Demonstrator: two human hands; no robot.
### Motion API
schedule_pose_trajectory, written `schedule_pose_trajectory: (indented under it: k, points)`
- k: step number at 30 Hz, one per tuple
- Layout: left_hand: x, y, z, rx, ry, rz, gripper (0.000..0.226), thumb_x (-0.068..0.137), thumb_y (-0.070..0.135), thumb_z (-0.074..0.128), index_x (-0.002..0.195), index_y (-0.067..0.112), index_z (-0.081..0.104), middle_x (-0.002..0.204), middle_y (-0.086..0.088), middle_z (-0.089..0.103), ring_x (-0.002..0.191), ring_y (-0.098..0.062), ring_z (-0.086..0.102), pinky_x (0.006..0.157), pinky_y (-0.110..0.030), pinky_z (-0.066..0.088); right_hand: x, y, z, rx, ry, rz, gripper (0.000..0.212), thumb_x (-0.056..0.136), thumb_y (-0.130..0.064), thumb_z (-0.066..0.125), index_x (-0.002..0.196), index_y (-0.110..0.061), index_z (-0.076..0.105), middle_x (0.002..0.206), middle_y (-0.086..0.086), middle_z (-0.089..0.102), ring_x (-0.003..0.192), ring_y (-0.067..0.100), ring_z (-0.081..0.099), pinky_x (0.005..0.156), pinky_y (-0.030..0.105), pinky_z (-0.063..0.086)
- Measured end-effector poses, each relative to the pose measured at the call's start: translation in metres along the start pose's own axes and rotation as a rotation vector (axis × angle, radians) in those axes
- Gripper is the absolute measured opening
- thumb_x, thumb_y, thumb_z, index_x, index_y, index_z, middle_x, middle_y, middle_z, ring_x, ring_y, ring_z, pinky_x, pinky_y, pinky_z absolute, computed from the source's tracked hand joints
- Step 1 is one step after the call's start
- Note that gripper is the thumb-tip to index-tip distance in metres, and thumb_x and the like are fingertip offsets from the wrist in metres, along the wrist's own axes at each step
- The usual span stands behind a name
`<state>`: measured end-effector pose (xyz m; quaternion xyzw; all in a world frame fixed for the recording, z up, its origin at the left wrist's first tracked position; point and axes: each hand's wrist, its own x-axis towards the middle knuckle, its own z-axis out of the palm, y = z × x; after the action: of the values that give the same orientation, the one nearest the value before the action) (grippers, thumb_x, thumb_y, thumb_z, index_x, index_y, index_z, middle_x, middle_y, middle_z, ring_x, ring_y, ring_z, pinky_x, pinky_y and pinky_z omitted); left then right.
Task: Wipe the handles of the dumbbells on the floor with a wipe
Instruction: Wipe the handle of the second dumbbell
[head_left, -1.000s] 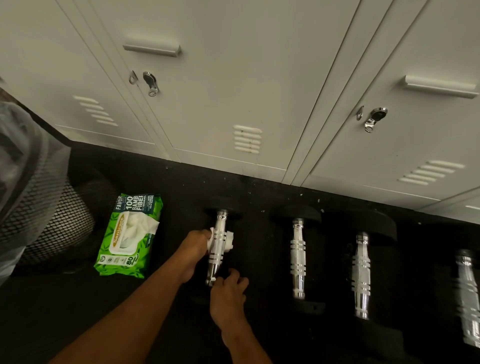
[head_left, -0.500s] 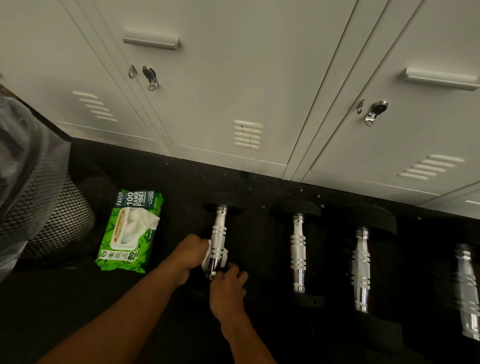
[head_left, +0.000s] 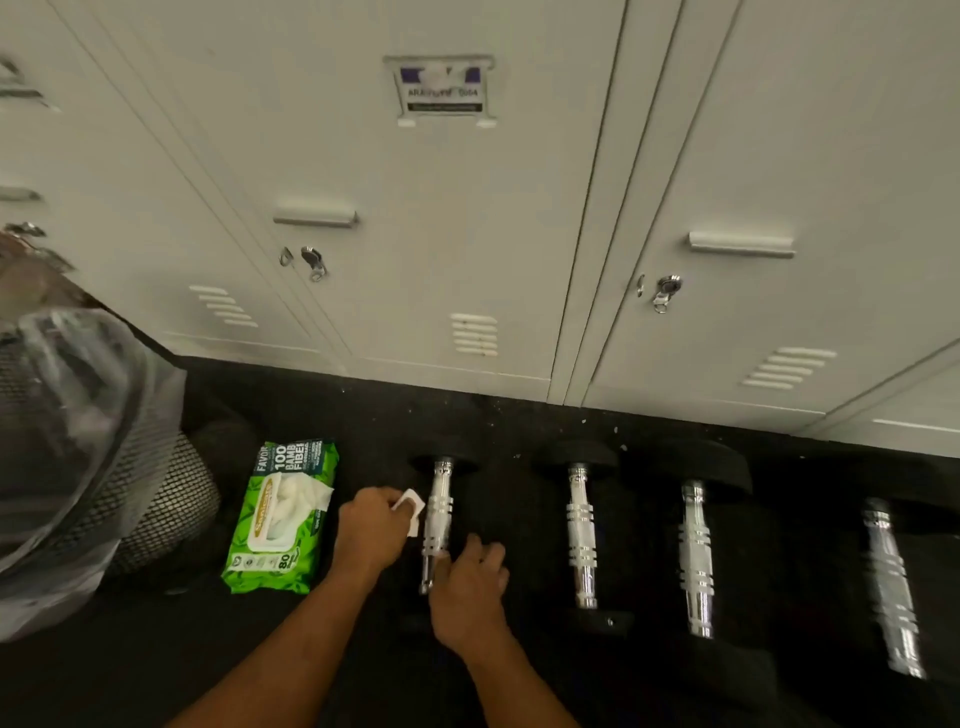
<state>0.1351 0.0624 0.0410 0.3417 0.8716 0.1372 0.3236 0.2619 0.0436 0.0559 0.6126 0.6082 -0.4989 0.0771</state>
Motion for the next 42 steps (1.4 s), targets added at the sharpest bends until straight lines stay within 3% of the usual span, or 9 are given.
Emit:
schedule_pose_trajectory:
  k: [7, 12, 17, 20, 23, 27, 32, 37, 42]
  points:
    - [-0.043, 0.068, -0.046, 0.109, 0.093, 0.196, 0.024, 0.093, 0.026, 0.056, 0.106, 0.016, 0.074, 0.094, -0.006, 0.074, 0.085, -0.021, 0.065, 0.073, -0.024, 0.045, -0.025, -0.003, -0.092, -0.127, 0.208, -0.129, 0.052, 0.102, -0.041, 0.029, 0.148, -0.017, 0.028, 0.156, 0.008, 0.016, 0.145, 0.032, 0.014, 0.119, 0.053, 0.013]
    - [-0.089, 0.135, -0.058, 0.17, 0.125, 0.385, 0.029, 0.095, 0.026, 0.055, 0.12, 0.018, 0.066, 0.114, -0.007, 0.07, 0.104, -0.021, 0.064, 0.089, -0.028, 0.047, -0.06, 0.007, -0.156, -0.199, 0.299, -0.185, 0.053, 0.102, -0.041, 0.028, 0.149, -0.018, 0.027, 0.157, 0.011, 0.015, 0.147, 0.034, 0.009, 0.118, 0.056, 0.006]
    - [-0.115, 0.18, -0.032, 0.19, 0.102, 0.621, 0.033, 0.096, 0.028, 0.054, 0.128, 0.022, 0.059, 0.119, -0.005, 0.067, 0.105, -0.017, 0.062, 0.093, -0.029, 0.049, -0.081, 0.048, -0.189, -0.247, 0.341, -0.159, 0.053, 0.099, -0.044, 0.034, 0.147, -0.021, 0.03, 0.158, 0.01, 0.014, 0.146, 0.034, 0.01, 0.118, 0.053, 0.013]
    - [-0.119, 0.185, -0.008, 0.21, 0.099, 0.72, 0.034, 0.098, 0.026, 0.053, 0.131, 0.021, 0.058, 0.117, -0.004, 0.068, 0.104, -0.016, 0.063, 0.087, -0.022, 0.046, -0.082, 0.075, -0.187, -0.172, 0.316, -0.081, 0.052, 0.1, -0.042, 0.037, 0.146, -0.018, 0.031, 0.156, 0.011, 0.017, 0.144, 0.03, 0.019, 0.115, 0.045, 0.026]
    - [-0.103, 0.172, 0.021, 0.22, 0.087, 0.777, 0.035, 0.099, 0.025, 0.05, 0.133, 0.021, 0.056, 0.12, -0.003, 0.067, 0.106, -0.015, 0.062, 0.087, -0.021, 0.044, -0.065, 0.095, -0.168, -0.072, 0.262, -0.039, 0.058, 0.1, -0.045, 0.035, 0.149, -0.016, 0.024, 0.156, 0.012, 0.017, 0.143, 0.029, 0.023, 0.115, 0.041, 0.028]
    - [-0.072, 0.14, 0.06, 0.274, 0.047, 0.831, 0.037, 0.101, 0.029, 0.044, 0.136, 0.02, 0.052, 0.127, -0.003, 0.063, 0.113, -0.014, 0.058, 0.095, -0.026, 0.046, -0.031, 0.112, -0.137, -0.173, 0.216, -0.061, 0.062, 0.1, -0.05, 0.026, 0.153, -0.02, 0.011, 0.162, 0.01, 0.006, 0.148, 0.027, 0.012, 0.119, 0.039, 0.016]
    - [-0.052, 0.106, 0.085, 0.282, 0.063, 0.871, 0.033, 0.095, 0.022, 0.058, 0.126, 0.012, 0.062, 0.116, -0.006, 0.068, 0.105, -0.018, 0.063, 0.086, -0.032, 0.055, -0.005, 0.12, -0.126, -0.319, 0.245, -0.136, 0.061, 0.102, -0.047, 0.021, 0.154, -0.019, 0.006, 0.162, 0.008, 0.003, 0.15, 0.023, 0.005, 0.121, 0.038, 0.008]
    - [-0.048, 0.106, 0.111, 0.26, 0.072, 0.925, 0.032, 0.093, 0.019, 0.062, 0.122, 0.007, 0.064, 0.114, -0.008, 0.069, 0.105, -0.02, 0.064, 0.085, -0.033, 0.055, 0.005, 0.126, -0.114, -0.112, 0.226, -0.041, 0.059, 0.103, -0.036, 0.028, 0.153, -0.009, 0.011, 0.161, 0.011, 0.009, 0.148, 0.024, 0.016, 0.118, 0.032, 0.02]
    - [-0.041, 0.106, 0.136, 0.225, 0.06, 0.868, 0.036, 0.095, 0.023, 0.059, 0.128, 0.007, 0.06, 0.12, -0.01, 0.066, 0.112, -0.022, 0.059, 0.092, -0.034, 0.051, 0.005, 0.138, -0.097, -0.054, 0.207, 0.045, 0.058, 0.102, -0.031, 0.033, 0.151, -0.005, 0.016, 0.156, 0.016, 0.022, 0.138, 0.03, 0.036, 0.11, 0.036, 0.033]
